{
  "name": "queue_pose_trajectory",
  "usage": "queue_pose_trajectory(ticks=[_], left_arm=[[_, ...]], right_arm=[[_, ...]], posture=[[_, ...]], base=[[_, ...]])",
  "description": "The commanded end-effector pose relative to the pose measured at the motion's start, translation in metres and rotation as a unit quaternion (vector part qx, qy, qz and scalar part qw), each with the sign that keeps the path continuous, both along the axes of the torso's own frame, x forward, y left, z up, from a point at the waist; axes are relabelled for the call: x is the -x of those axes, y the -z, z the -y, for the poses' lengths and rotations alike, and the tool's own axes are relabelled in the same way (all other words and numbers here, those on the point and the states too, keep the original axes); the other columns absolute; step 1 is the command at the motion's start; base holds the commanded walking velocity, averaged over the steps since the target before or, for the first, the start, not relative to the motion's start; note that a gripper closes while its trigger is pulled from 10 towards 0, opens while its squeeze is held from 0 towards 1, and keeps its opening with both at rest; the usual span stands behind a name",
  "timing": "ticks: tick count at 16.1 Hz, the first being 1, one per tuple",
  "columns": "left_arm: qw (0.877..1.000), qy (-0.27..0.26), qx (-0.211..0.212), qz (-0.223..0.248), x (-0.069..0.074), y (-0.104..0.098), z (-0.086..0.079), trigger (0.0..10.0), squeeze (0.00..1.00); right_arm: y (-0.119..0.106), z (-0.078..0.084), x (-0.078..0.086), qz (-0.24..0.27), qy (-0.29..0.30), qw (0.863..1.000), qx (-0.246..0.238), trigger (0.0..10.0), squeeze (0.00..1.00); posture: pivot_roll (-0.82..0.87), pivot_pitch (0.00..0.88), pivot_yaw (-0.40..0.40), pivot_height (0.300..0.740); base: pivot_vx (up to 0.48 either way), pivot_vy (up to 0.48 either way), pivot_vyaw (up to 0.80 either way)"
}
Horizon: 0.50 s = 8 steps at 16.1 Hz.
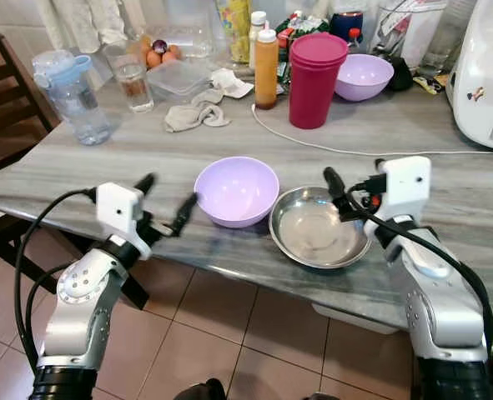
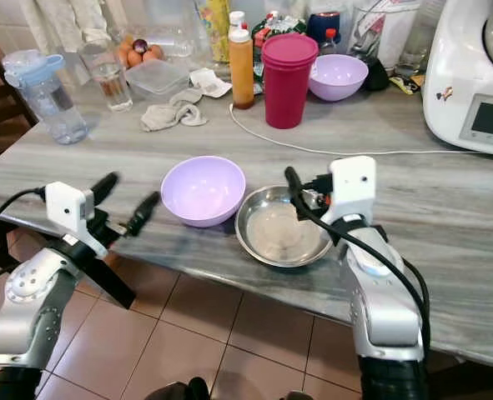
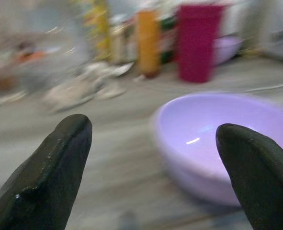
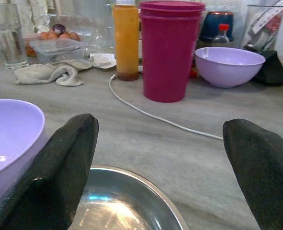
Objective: Setting the table
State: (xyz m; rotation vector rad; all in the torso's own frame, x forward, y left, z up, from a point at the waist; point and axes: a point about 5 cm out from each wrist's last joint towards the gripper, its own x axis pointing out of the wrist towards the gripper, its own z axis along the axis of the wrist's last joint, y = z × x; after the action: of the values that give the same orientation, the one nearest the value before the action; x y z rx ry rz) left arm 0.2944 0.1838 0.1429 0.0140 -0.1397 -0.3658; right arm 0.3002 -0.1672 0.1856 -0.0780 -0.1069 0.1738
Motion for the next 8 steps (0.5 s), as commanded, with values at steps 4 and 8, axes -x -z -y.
queue_pose_trajectory(ticks=[4,8], left_arm=[[0.991,-0.127,-0.017,-0.035,0.000,0.020,-0.014,10.0,0.00],[0.987,-0.151,-0.018,-0.050,-0.001,0.027,-0.006,10.0,0.00]], right_arm=[[0.000,-0.006,0.009,0.016,0.011,1.000,-0.010,10.0,0.00],[0.000,-0.005,0.010,0.018,0.013,1.000,-0.011,10.0,0.00]], posture=[[-0.21,0.092,0.073,0.740],[-0.21,0.087,0.067,0.740]], base=[[0.000,0.000,-0.15],[0.000,0.000,-0.79]])
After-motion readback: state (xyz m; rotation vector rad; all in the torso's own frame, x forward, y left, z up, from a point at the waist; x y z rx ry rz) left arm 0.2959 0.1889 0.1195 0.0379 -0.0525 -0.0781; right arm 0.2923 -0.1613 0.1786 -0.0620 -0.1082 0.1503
